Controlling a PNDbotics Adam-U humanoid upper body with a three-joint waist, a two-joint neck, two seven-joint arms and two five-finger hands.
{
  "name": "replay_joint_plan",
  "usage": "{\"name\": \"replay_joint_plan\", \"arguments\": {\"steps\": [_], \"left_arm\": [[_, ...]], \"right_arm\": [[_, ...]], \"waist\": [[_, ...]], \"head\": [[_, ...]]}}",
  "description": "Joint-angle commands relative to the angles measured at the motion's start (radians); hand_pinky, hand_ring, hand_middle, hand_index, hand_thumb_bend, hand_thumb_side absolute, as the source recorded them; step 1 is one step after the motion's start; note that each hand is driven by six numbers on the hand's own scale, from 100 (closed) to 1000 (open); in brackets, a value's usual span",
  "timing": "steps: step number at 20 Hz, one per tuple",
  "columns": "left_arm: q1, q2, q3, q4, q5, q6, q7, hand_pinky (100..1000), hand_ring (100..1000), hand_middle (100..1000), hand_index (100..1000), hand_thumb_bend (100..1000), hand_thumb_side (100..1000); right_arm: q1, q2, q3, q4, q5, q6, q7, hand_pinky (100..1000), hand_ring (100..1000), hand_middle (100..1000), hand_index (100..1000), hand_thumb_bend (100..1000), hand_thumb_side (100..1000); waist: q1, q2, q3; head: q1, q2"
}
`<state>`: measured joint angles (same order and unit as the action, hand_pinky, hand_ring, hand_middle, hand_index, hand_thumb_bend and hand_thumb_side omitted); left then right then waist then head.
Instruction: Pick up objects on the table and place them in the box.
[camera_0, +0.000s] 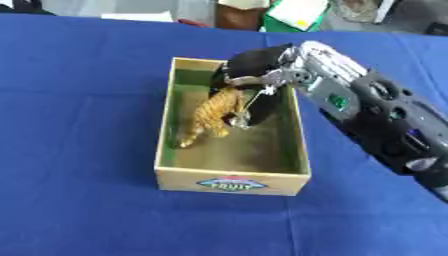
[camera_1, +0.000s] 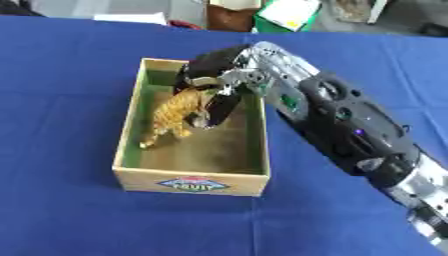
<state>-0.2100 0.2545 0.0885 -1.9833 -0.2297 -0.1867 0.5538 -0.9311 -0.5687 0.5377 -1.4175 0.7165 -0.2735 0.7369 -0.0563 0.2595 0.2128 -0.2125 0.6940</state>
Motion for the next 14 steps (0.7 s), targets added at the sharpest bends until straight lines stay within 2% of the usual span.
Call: {"name": "replay_joint_plan", "arguments": {"steps": [1,4,7,14], "left_arm": [[-0.004,0.008,0.000,-0.017,0.006,0.000,-0.002,498,557,537,680,100,442],[-0.003,0.008,0.000,-0.017,0.006,0.001,-0.003,498,557,537,680,100,444],[-0.003,0.008,0.001,-0.017,0.006,0.001,-0.003,498,557,537,680,100,443],[-0.002,0.007,0.002,-0.017,0.005,0.002,-0.003,498,557,538,680,100,443]], "right_arm": [[-0.018,-0.018,-0.020,-0.008,0.029,-0.012,0.031,883,867,794,863,100,586],[-0.018,-0.017,-0.024,-0.012,0.060,-0.017,0.055,897,893,829,906,100,605],[-0.017,-0.019,-0.029,-0.019,0.078,-0.021,0.069,899,894,829,909,100,614],[-0.007,-0.037,-0.058,-0.059,0.085,-0.009,0.042,896,888,822,899,100,628]], "waist": [[0.008,-0.015,-0.001],[0.009,-0.015,-0.002],[0.009,-0.015,-0.003],[0.008,-0.017,-0.005]], "head": [[0.001,0.001],[0.001,0.000],[0.003,0.000],[0.009,-0.003]]}}
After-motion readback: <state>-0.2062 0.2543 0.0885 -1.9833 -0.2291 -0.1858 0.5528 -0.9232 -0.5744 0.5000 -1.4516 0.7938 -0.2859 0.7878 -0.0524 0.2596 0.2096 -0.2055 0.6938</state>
